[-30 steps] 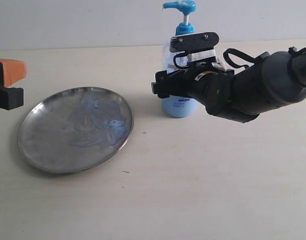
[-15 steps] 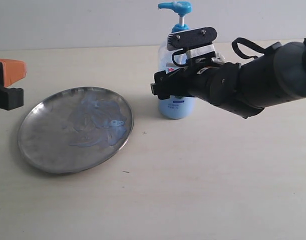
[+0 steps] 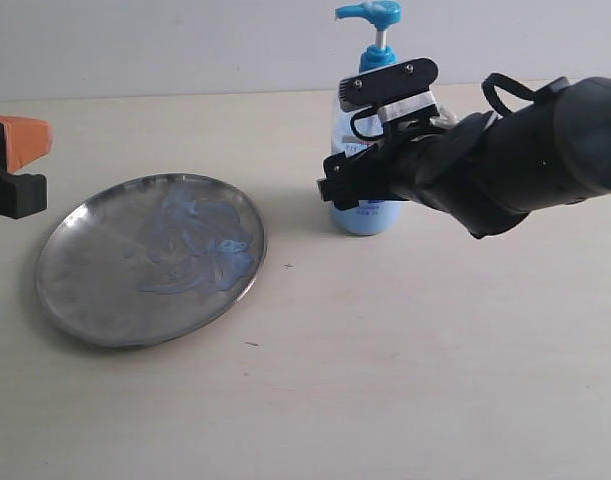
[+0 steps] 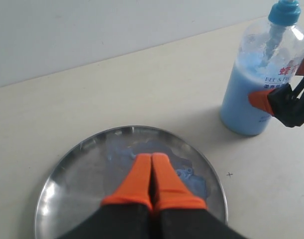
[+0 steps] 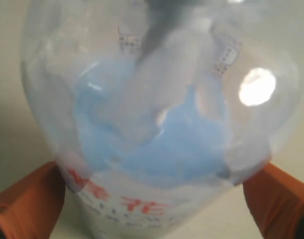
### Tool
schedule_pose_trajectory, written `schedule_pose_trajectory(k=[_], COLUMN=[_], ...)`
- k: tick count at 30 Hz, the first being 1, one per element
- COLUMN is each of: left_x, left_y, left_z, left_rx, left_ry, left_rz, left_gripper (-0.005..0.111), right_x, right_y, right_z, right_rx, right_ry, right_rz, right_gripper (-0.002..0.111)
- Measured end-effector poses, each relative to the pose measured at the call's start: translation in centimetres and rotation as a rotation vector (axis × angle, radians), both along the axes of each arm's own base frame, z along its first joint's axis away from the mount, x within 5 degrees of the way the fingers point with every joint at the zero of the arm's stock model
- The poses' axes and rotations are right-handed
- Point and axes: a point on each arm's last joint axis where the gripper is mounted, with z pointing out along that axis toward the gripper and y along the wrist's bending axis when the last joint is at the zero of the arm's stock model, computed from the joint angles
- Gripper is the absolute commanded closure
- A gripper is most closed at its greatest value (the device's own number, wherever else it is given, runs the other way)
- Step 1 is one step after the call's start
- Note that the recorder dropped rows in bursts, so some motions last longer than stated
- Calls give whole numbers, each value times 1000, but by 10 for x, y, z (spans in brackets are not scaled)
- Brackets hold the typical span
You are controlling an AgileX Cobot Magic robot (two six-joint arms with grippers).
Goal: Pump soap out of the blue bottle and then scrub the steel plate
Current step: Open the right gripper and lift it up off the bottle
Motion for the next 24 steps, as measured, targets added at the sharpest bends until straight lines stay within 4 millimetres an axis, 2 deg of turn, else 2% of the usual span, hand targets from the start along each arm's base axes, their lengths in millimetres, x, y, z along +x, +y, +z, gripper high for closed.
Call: schedule_pose_trajectory(k=[16,21,24], left_x=[0,0,0], left_y=[0,0,0], left_z=[0,0,0], left_rx=[3,3,3], left_ry=[-1,-1,-1], left_rz=[-1,-1,-1], left_gripper=[107,107,107], right_x=[-11,-31,-45], right_y=[-2,-10,-15], right_z=[29,34,44], right_rx=[82,89,120], right_ry=[21,40,38], right_rz=[-16,-10,17], right_gripper=[16,16,16])
